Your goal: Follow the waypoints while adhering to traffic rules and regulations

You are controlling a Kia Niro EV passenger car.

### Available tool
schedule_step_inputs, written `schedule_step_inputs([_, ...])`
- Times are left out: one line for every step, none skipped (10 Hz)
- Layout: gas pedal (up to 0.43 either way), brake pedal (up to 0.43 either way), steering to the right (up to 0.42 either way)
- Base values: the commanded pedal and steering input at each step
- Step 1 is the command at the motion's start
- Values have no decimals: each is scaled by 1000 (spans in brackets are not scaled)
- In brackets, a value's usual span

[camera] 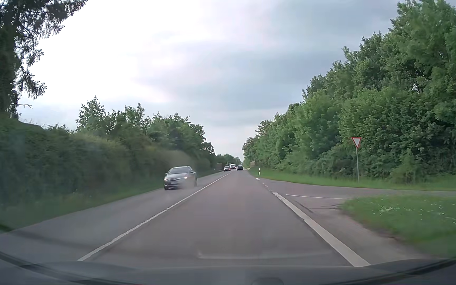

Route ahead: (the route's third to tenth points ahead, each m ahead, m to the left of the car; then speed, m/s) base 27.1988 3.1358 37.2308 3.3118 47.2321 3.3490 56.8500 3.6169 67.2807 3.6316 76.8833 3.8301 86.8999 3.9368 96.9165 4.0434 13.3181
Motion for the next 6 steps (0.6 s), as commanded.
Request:
schedule_step_inputs([157, 0, -2])
schedule_step_inputs([157, 0, -2])
schedule_step_inputs([157, 0, -2])
schedule_step_inputs([157, 0, -2])
schedule_step_inputs([157, 0, -2])
schedule_step_inputs([157, 0, -2])
